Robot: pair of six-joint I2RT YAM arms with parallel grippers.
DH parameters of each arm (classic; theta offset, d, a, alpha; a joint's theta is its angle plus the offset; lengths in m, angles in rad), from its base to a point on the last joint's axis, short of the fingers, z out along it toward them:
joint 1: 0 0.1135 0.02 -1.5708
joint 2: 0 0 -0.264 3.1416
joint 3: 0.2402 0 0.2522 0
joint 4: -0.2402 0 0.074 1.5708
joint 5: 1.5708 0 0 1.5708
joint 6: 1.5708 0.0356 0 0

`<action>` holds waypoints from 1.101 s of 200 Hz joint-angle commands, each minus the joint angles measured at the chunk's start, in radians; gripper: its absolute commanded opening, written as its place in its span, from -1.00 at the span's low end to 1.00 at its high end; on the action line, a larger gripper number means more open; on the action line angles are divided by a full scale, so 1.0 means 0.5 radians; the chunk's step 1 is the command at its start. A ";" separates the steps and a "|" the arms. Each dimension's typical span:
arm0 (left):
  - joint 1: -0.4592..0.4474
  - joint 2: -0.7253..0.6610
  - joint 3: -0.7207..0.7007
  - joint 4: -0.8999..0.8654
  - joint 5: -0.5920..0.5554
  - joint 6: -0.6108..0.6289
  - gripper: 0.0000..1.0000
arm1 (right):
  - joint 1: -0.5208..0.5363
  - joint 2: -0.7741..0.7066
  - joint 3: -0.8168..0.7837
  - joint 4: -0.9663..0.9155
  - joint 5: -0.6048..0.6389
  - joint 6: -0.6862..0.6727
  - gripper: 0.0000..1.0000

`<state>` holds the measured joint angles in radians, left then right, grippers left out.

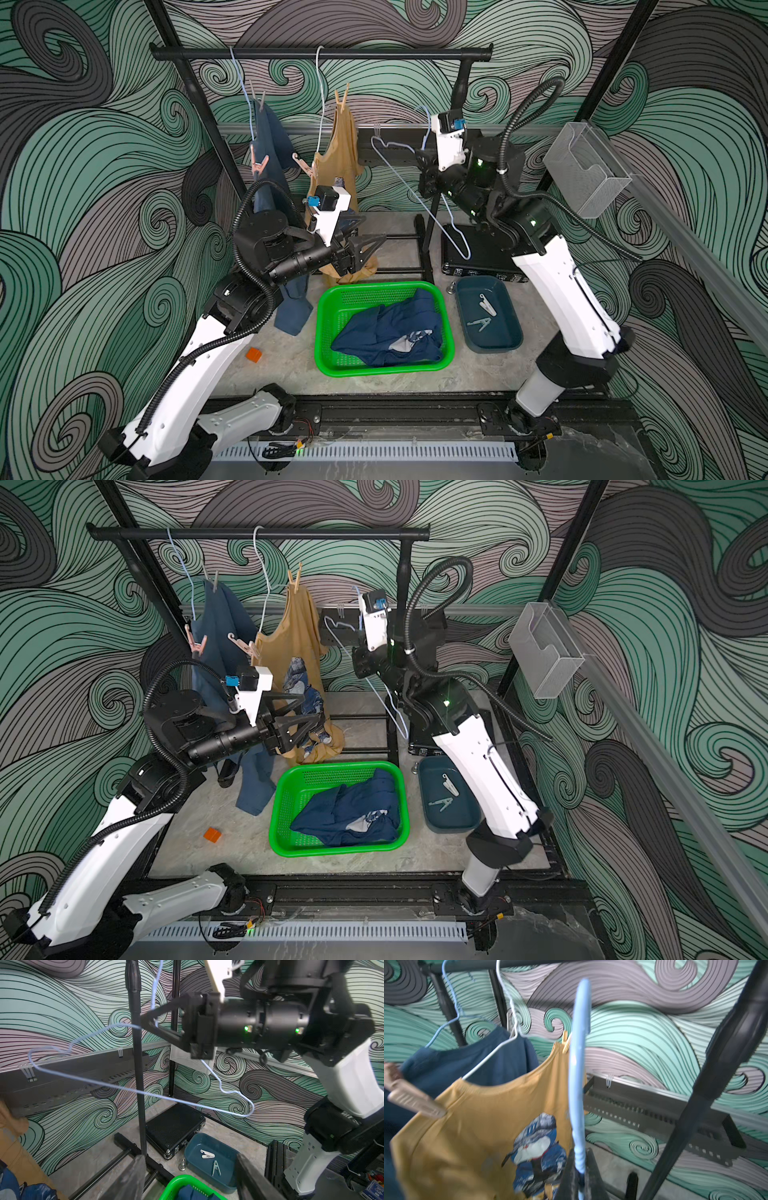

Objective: Remove the clothespins securing t-shirts to the hanger
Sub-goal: Place the hanger on the clothes rail.

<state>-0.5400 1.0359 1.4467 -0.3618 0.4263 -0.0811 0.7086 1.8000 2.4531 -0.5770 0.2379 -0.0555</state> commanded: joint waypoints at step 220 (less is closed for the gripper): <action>0.027 -0.169 -0.332 0.247 -0.099 -0.211 0.33 | -0.448 1.023 0.758 1.222 -0.098 0.151 -1.00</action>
<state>-0.5365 0.9516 1.2839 -0.2810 0.3775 -0.1707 0.4831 2.2765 2.8326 0.0662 0.2016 -0.0135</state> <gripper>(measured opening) 0.664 0.056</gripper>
